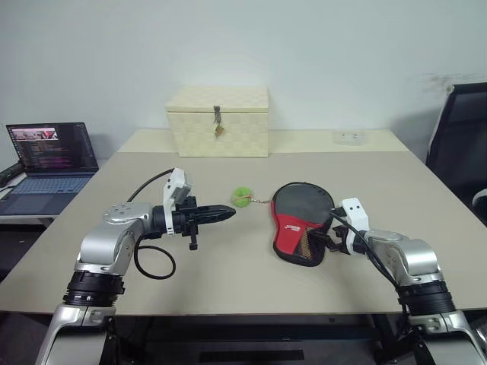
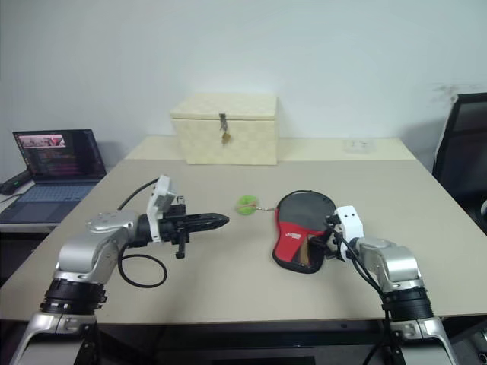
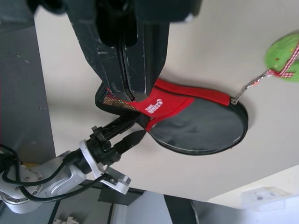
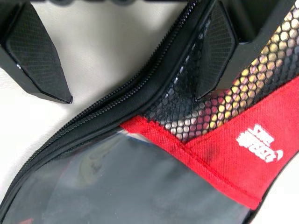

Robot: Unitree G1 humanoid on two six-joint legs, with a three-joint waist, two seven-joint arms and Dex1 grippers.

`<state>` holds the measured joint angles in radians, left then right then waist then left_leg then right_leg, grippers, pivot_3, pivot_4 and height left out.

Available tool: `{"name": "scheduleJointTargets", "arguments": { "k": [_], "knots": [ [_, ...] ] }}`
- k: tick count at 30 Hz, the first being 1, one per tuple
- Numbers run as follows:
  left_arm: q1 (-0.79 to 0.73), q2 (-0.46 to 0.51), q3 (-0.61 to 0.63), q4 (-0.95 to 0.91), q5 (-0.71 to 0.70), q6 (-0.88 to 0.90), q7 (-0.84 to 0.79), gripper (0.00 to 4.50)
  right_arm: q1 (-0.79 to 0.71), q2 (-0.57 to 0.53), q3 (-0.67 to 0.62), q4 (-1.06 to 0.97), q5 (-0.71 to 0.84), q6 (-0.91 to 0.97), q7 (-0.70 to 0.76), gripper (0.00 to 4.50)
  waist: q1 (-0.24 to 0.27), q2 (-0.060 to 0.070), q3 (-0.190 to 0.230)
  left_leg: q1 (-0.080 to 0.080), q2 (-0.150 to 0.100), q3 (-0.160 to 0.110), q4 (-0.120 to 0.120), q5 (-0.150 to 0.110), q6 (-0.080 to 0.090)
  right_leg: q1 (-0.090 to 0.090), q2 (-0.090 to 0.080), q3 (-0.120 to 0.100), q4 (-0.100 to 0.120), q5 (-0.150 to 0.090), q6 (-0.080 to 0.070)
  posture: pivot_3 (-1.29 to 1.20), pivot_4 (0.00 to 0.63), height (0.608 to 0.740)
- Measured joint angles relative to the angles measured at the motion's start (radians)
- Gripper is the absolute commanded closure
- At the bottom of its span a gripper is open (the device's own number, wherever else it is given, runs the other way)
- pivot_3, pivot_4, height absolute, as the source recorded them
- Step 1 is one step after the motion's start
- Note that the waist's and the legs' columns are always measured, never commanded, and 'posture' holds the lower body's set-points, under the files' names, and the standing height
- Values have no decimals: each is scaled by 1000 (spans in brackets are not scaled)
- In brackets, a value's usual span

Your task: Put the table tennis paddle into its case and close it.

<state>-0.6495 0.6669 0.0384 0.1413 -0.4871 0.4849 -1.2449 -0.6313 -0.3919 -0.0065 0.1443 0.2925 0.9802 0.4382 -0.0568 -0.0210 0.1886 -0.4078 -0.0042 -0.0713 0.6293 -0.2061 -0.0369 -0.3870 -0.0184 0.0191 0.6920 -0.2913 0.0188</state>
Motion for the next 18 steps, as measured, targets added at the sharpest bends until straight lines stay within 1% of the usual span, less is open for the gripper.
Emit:
{"name": "scheduleJointTargets", "arguments": {
  "k": [8,10,12,15,18],
  "knots": [
    [10,4,0,-1,1,-16,9,4500,-53,56,-26,58,6,36,4,8,-15,0,0,7,1,2,-2,0,0,1,1,5,5,-1,-2,0,150,740],
    [15,7,0,-3,1,-17,10,4500,-60,72,-45,61,14,56,9,392,-17,0,0,7,1,2,-2,0,0,1,1,5,5,-1,-2,0,150,740],
    [21,8,0,-10,1,-17,11,4500,-66,84,-57,69,27,72,14,938,-20,0,0,7,2,2,-2,0,0,1,2,5,5,-2,-3,0,150,740],
    [29,14,0,-16,1,-17,12,4500,-69,108,-71,75,47,94,24,1918,-25,0,0,8,3,3,-3,0,0,1,2,6,5,-2,-3,0,150,740],
    [38,18,0,-19,0,-17,12,4500,-69,124,-72,81,50,102,25,3016,-27,0,0,8,3,3,-3,0,0,1,2,7,5,-2,-3,0,150,740]
  ]
}}
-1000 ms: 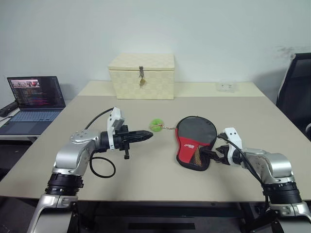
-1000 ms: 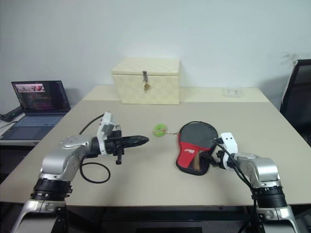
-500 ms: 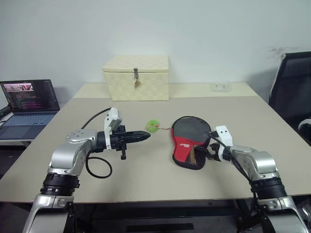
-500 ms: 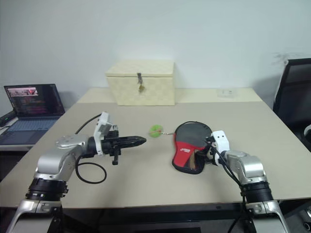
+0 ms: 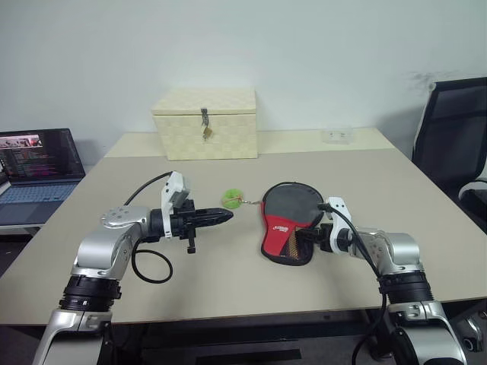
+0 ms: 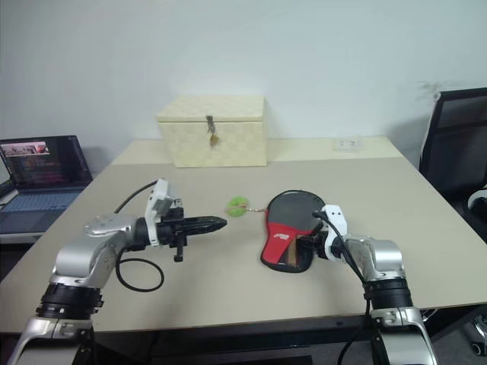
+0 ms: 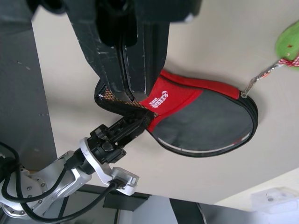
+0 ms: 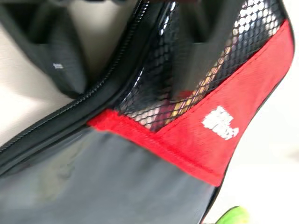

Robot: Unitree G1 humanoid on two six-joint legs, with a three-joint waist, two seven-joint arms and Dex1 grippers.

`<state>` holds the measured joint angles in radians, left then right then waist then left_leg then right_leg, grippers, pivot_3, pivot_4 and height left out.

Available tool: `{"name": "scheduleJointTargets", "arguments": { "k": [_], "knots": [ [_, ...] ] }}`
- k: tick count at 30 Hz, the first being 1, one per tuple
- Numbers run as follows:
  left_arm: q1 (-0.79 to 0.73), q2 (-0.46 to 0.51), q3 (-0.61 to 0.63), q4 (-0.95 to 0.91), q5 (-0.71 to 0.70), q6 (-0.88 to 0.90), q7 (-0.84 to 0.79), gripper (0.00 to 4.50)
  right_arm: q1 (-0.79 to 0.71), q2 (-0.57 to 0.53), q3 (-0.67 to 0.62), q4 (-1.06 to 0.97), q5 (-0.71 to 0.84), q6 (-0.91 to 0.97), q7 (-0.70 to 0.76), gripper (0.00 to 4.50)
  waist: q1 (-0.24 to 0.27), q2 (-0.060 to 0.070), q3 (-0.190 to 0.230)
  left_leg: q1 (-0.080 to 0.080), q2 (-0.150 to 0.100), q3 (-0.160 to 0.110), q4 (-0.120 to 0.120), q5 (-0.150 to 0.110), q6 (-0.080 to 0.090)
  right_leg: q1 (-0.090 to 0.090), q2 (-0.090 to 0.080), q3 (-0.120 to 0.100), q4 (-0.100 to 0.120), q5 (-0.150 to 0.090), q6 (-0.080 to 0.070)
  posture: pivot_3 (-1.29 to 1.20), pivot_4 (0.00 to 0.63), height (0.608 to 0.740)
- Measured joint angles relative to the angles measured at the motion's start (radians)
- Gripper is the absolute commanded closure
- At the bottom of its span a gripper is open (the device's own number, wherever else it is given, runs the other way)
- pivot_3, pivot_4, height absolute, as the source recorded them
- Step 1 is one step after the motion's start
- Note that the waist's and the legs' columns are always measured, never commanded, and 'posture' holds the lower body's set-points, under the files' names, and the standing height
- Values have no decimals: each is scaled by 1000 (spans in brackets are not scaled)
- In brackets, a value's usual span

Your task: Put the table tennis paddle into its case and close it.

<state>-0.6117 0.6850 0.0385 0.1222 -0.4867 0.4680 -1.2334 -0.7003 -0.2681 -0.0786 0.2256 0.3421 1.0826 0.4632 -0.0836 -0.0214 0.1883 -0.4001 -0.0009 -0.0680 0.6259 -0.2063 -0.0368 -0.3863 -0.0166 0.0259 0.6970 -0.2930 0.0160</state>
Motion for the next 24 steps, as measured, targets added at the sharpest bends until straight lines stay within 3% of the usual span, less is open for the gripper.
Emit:
{"name": "scheduleJointTargets", "arguments": {
  "k": [5,15,24],
  "knots": [
    [19,14,1,-15,-2,3,0,4500,-26,18,-5,39,1,-6,13,4467,-2,0,0,1,3,4,0,0,0,-1,3,9,0,0,0,0,150,740],
    [128,79,9,-120,-32,46,-44,4500,-65,38,10,109,2,-12,70,4467,-8,0,0,3,14,17,-2,0,0,-4,17,17,-1,0,-2,0,150,740],
    [239,108,13,-244,-88,81,-58,4500,-38,66,114,-4,38,69,146,4467,-6,0,0,-1,18,17,-4,-2,1,-9,18,17,-1,-2,-4,0,150,740]
  ]
}}
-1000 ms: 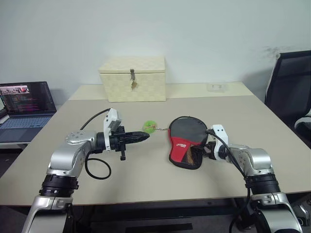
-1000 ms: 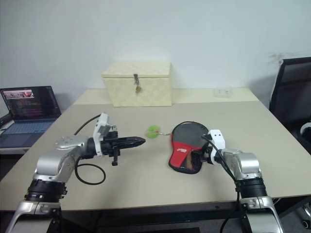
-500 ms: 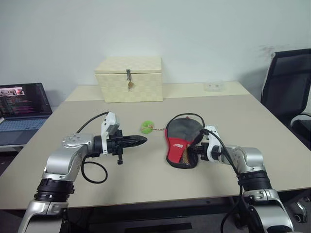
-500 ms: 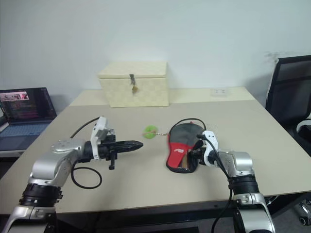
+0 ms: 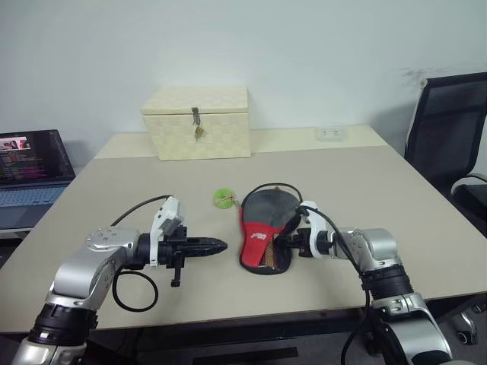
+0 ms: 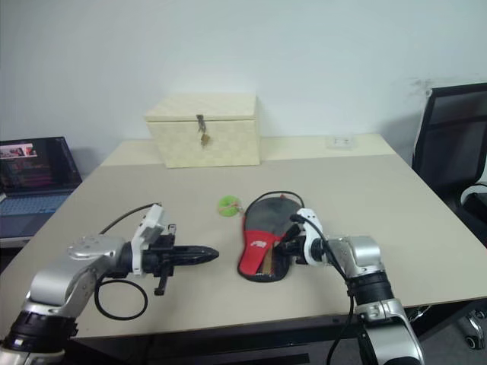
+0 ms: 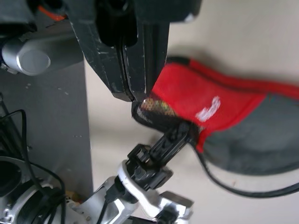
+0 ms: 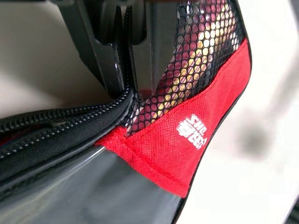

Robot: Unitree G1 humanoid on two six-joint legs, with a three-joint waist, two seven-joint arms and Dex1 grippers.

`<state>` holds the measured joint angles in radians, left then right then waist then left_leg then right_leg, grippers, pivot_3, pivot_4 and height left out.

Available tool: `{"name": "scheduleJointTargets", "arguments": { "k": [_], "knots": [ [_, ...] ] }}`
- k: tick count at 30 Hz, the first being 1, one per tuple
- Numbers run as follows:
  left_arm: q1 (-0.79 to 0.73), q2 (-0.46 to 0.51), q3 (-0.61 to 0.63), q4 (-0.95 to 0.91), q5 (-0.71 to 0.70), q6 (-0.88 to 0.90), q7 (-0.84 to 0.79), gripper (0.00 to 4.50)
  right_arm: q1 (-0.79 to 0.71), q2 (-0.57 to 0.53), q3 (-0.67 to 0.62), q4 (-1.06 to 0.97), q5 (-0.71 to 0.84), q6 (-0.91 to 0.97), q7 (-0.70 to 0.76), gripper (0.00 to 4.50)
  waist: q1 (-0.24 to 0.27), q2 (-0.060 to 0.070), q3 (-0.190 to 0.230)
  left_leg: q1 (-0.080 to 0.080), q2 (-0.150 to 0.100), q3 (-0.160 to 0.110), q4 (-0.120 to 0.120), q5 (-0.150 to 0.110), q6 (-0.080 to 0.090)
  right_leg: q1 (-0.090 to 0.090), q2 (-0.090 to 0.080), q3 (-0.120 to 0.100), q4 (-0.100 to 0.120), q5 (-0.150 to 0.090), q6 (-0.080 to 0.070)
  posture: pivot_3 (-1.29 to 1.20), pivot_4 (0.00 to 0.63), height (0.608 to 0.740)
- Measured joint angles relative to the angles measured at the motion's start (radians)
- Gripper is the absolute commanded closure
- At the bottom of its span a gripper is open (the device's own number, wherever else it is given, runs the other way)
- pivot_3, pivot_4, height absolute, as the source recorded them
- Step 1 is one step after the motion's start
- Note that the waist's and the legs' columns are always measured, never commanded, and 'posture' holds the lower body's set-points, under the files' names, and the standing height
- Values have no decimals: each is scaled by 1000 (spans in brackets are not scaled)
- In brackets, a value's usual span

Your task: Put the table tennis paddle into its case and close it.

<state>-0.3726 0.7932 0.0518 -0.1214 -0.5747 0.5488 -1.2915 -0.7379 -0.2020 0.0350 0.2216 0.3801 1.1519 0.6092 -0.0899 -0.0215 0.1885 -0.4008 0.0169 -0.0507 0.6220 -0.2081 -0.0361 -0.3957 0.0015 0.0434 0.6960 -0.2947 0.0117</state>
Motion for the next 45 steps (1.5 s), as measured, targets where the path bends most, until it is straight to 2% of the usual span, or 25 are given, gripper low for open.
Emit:
{"name": "scheduleJointTargets", "arguments": {
  "k": [8,17,25,31,44,45],
  "knots": [
    [84,37,11,-69,-28,12,-9,4500,103,-19,-3,-194,54,115,-19,4467,7,0,0,-1,-1,0,-2,-1,-1,0,-1,-1,-3,-1,-1,0,150,740],
    [92,55,18,-70,-39,12,-12,4500,201,-78,-55,-385,126,257,-51,4467,12,0,0,-1,-2,0,-8,-1,-1,0,-1,-1,-9,-1,0,0,150,740],
    [78,55,17,-65,-37,10,-16,4500,252,-16,-95,-482,154,335,-123,4467,11,0,0,-2,-2,0,-12,-1,-1,0,-1,-1,-14,0,0,0,150,740],
    [77,55,16,-65,-37,10,-19,4500,260,31,-96,-502,155,356,-159,4467,11,0,0,-1,-1,0,-12,-1,-1,0,-1,-2,-14,0,0,0,150,740],
    [73,54,14,-58,-30,6,-11,4500,269,-45,-89,-488,176,322,-133,4467,15,0,0,-1,-3,0,-12,-1,-1,0,-1,-2,-14,0,1,0,150,740],
    [70,54,13,-57,-29,5,-10,4500,269,-45,-89,-488,178,321,-135,4234,15,0,0,-1,-3,0,-12,-1,-1,0,-1,-2,-14,0,1,0,150,740]
  ]
}}
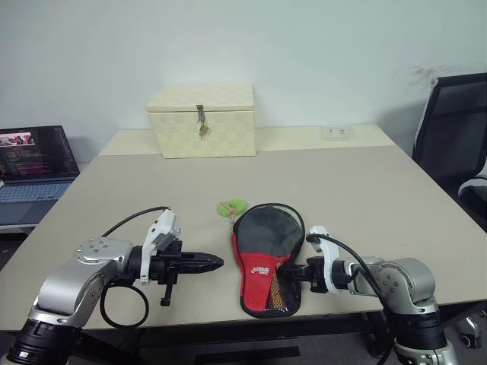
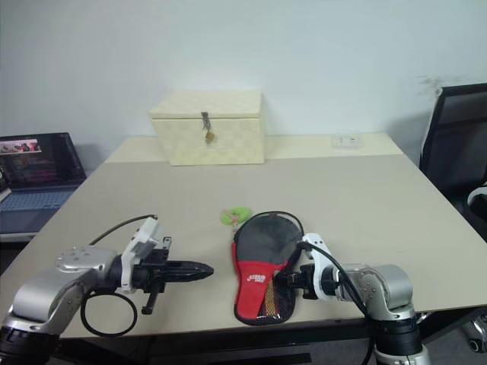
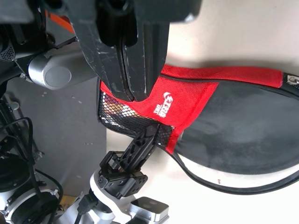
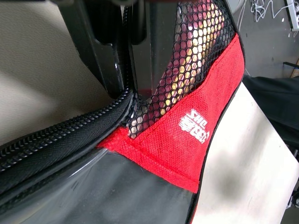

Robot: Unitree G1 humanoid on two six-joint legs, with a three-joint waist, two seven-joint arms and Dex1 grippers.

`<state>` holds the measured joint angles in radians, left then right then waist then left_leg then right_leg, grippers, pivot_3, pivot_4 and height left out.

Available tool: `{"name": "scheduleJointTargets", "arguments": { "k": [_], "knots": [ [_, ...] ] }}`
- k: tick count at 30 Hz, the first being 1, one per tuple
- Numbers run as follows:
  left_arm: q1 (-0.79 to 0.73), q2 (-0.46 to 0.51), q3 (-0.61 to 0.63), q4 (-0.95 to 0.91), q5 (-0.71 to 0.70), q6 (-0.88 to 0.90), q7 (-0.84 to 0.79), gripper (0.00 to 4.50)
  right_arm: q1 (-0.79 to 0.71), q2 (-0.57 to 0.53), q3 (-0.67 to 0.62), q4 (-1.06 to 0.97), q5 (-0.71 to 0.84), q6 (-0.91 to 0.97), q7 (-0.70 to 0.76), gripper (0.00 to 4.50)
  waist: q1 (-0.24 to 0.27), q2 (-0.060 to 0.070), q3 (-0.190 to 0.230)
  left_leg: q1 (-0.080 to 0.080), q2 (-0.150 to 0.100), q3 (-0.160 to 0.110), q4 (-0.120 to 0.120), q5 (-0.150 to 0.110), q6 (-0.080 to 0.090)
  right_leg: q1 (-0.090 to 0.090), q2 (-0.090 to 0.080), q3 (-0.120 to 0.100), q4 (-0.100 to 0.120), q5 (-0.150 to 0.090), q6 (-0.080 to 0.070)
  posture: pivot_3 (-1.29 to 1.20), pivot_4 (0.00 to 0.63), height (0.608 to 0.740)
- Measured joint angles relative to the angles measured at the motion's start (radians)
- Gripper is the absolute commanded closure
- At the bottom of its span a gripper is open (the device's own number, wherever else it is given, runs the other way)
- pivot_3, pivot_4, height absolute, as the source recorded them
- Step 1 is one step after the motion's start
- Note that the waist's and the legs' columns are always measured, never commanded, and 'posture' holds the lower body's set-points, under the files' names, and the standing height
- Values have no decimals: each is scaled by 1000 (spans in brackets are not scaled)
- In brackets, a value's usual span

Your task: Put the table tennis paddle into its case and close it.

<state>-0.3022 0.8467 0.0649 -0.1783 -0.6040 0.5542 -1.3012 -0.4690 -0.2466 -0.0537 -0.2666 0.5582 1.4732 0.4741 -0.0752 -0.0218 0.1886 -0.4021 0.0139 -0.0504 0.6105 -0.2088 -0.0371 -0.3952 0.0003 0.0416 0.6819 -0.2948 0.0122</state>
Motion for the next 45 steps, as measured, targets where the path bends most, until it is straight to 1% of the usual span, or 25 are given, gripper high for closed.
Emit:
{"name": "scheduleJointTargets", "arguments": {
  "k": [3,5,6,7,8,10,13,14,16,18,20,22,24,25,27,29,32,37,40,43,45],
  "knots": [
    [-9,-4,-2,4,3,-5,2,4500,0,14,-6,0,2,2,-23,3479,0,0,0,0,0,0,0,0,0,0,0,0,0,0,0,0,150,740],
    [-12,-10,-9,8,6,-15,3,4500,2,40,-24,-9,2,20,-50,2753,0,0,0,0,1,0,0,0,0,0,0,0,0,0,0,0,150,740],
    [-12,-10,-12,9,8,-16,3,4500,4,42,-25,-24,3,27,-61,2518,0,0,0,0,1,0,0,0,0,0,0,0,0,0,0,0,150,740],
    [-12,-11,-13,12,10,-17,3,4500,11,31,-20,-52,5,32,-63,2126,1,0,0,0,1,0,0,0,0,0,0,0,0,0,0,0,150,740],
    [-12,-11,-13,14,12,-18,4,4500,17,7,-5,-83,7,31,-62,1831,1,0,0,0,0,0,0,0,0,0,0,0,0,0,0,0,150,740],
    [-11,-11,-13,17,14,-18,7,4500,30,-85,55,-152,10,9,-50,1097,3,0,0,0,0,0,0,0,0,0,0,0,0,0,0,0,150,740],
    [-5,-12,-13,18,14,-18,22,4500,61,-278,157,-248,-3,-84,13,123,6,0,0,0,-1,0,0,0,0,0,-1,0,-1,0,1,0,150,740],
    [-3,-13,-13,18,14,-18,26,4500,64,-325,171,-268,-9,-114,37,24,6,0,0,0,0,0,0,0,0,0,-1,0,-1,0,1,0,150,740],
    [-2,-15,-13,17,14,-18,32,4500,64,-399,192,-288,-10,-178,88,24,7,-1,0,0,0,0,1,0,0,1,-1,0,-1,0,1,0,150,740],
    [1,-15,-13,18,14,-17,42,4500,60,-434,192,-287,-16,-229,126,24,7,-1,0,1,0,0,1,0,0,1,0,0,-1,0,1,0,150,740],
    [0,-24,-10,29,15,-17,64,4500,12,-360,143,-235,16,-253,136,24,3,-2,1,2,0,2,1,0,0,1,0,1,-1,0,1,0,150,740],
    [-24,-53,-10,62,22,-14,105,4500,-82,-253,103,-148,28,-290,121,24,1,-2,1,2,0,1,1,0,0,1,1,0,1,0,0,0,150,740],
    [-41,-66,-10,86,30,-12,137,4500,-135,-194,90,-101,26,-320,100,24,5,-3,0,2,0,-1,1,0,0,1,1,-1,0,0,0,0,150,740],
    [-57,-74,-10,110,44,-15,157,4144,-155,-153,89,-66,17,-338,82,0,9,-3,0,2,0,-1,1,0,0,2,1,-1,0,1,0,0,150,740],
    [-86,-95,-11,144,81,-29,199,3618,-170,-96,109,-5,2,-367,56,0,16,-3,0,1,1,-1,1,0,0,1,1,-1,0,2,-2,0,150,740],
    [-114,-111,-17,187,122,-53,238,2873,-172,-54,142,43,-29,-396,36,0,21,-3,0,0,0,0,1,0,0,1,-1,-1,0,3,-3,0,150,740],
    [-156,-141,-27,255,171,-76,277,1786,-166,-31,184,73,-66,-434,18,0,26,-3,0,-3,-2,-1,1,0,0,0,-3,-1,-1,4,-2,0,150,740],
    [-239,-194,-61,390,265,-126,356,48,-113,-29,237,70,-88,-450,16,0,35,-3,0,-3,-2,-1,3,0,0,0,-3,-2,0,5,-2,0,150,740],
    [-331,-249,-80,535,331,-175,416,48,-93,-41,241,51,-99,-450,15,0,42,-3,0,-3,-2,-2,5,0,0,0,-2,-3,1,5,-1,0,150,740],
    [-481,-327,-101,755,406,-237,504,48,-87,-35,243,31,-105,-450,3,0,44,-3,0,-5,-3,-4,8,0,0,0,-1,-5,1,5,-1,0,150,740],
    [-563,-355,-107,877,446,-281,544,48,-84,-25,245,26,-105,-450,-2,0,42,-3,0,-7,-3,-3,10,0,0,-1,-1,-5,0,6,0,0,150,740]
  ]
}}
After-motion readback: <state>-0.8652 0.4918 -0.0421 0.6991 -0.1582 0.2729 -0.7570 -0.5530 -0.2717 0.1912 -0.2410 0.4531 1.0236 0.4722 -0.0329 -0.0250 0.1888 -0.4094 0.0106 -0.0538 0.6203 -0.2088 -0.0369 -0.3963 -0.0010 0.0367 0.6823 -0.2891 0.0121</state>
